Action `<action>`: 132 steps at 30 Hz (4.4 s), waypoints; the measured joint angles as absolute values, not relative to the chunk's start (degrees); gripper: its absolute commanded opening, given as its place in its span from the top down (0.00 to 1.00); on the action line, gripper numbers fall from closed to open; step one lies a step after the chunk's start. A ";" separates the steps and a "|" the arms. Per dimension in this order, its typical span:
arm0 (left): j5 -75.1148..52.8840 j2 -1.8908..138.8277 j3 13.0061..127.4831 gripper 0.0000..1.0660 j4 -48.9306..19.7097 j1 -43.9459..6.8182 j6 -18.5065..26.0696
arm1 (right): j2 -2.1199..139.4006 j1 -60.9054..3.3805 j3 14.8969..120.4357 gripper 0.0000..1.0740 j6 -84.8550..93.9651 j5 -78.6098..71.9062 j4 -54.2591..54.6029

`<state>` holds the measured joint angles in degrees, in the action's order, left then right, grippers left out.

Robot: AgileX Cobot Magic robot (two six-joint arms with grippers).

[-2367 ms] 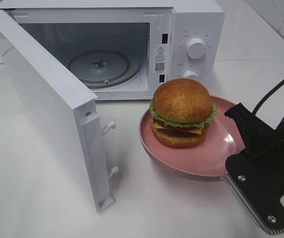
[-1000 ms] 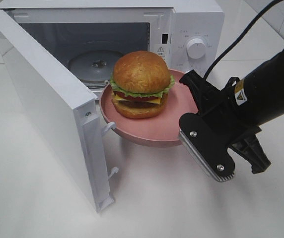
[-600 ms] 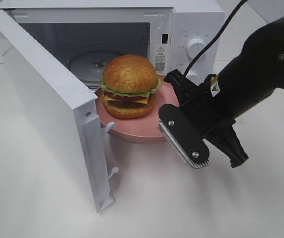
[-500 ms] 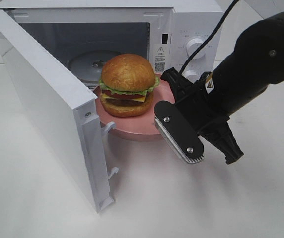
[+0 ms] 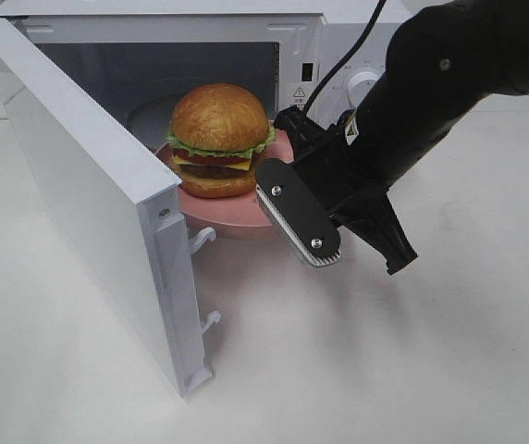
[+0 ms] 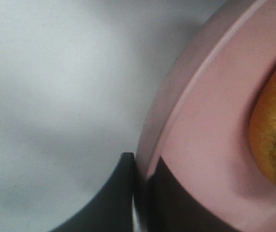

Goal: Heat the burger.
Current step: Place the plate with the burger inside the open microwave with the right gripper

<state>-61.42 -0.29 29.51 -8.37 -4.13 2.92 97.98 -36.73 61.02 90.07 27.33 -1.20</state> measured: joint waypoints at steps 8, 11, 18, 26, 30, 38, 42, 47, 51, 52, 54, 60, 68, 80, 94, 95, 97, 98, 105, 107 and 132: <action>-61.42 -0.29 29.51 0.06 -8.37 -4.13 2.92 | 100.78 -36.73 64.63 1.00 90.24 28.71 -1.32; -61.42 -0.29 29.51 0.06 -8.37 -4.13 2.92 | 102.44 -36.78 66.35 1.00 90.24 28.76 -1.20; -61.42 -0.29 29.51 0.06 -8.37 -4.13 2.92 | 105.20 -37.01 70.13 1.00 90.30 29.74 -1.03; -61.42 -0.29 29.51 0.06 -8.37 -4.13 2.92 | 109.26 -37.24 76.26 1.00 89.67 31.57 -1.15; -61.42 -0.29 29.51 0.06 -8.37 -4.13 2.92 | 110.87 -37.30 78.38 1.00 88.12 31.91 -1.38; -61.42 -0.29 29.51 0.06 -8.37 -4.13 2.92 | 115.22 -37.53 85.31 1.00 84.00 32.95 -4.70; -61.42 -0.29 29.51 0.06 -8.37 -4.13 2.92 | 116.48 -37.82 87.26 1.00 82.56 33.06 -6.13; -61.42 -0.29 29.51 0.06 -8.37 -4.13 2.92 | 119.06 -37.87 90.87 1.00 80.73 33.69 -7.33; -61.42 -0.29 29.51 0.06 -8.37 -4.13 2.92 | 120.66 -37.87 93.22 1.00 79.53 35.07 -7.73; -61.42 -0.29 29.51 0.06 -8.37 -4.13 2.92 | 121.75 -37.87 94.60 1.00 79.01 35.58 -7.96; -61.42 -0.29 29.51 0.06 -8.37 -4.13 2.92 | 122.96 -37.87 96.14 1.00 78.15 36.10 -8.77; -61.42 -0.29 29.51 0.06 -8.37 -4.13 2.92 | 126.11 -37.82 101.01 1.00 76.09 37.87 -10.03; -61.42 -0.29 29.51 0.06 -8.37 -4.13 2.92 | 130.75 -37.82 108.23 1.00 73.97 39.08 -10.83; -61.42 -0.29 29.51 0.06 -8.37 -4.13 2.92 | 136.08 -37.82 114.82 1.00 73.11 39.82 -11.97; -61.42 -0.29 29.51 0.06 -8.37 -4.13 2.92 | 138.94 -37.59 119.35 0.83 70.47 38.27 -12.20; -61.42 -0.29 29.51 0.06 -8.37 -4.13 2.92 | 138.94 -37.59 119.35 0.83 70.47 38.27 -12.20; -61.42 -0.29 29.51 0.06 -8.37 -4.13 2.92 | 138.88 -37.53 119.69 0.73 70.24 36.90 -12.43; -61.42 -0.29 29.51 0.06 -8.37 -4.13 2.92 | 138.88 -37.53 119.69 0.73 70.24 36.90 -12.43; -61.42 -0.29 29.51 0.06 -8.37 -4.13 2.92 | 138.77 -37.36 118.66 0.56 70.19 36.04 -12.72; -61.42 -0.29 29.51 0.06 -8.37 -4.13 2.92 | 138.60 -37.36 117.28 0.53 70.13 35.41 -12.66; -61.42 -0.29 29.51 0.06 -8.37 -4.13 2.92 | 122.73 -36.10 90.70 0.33 67.49 21.03 -10.89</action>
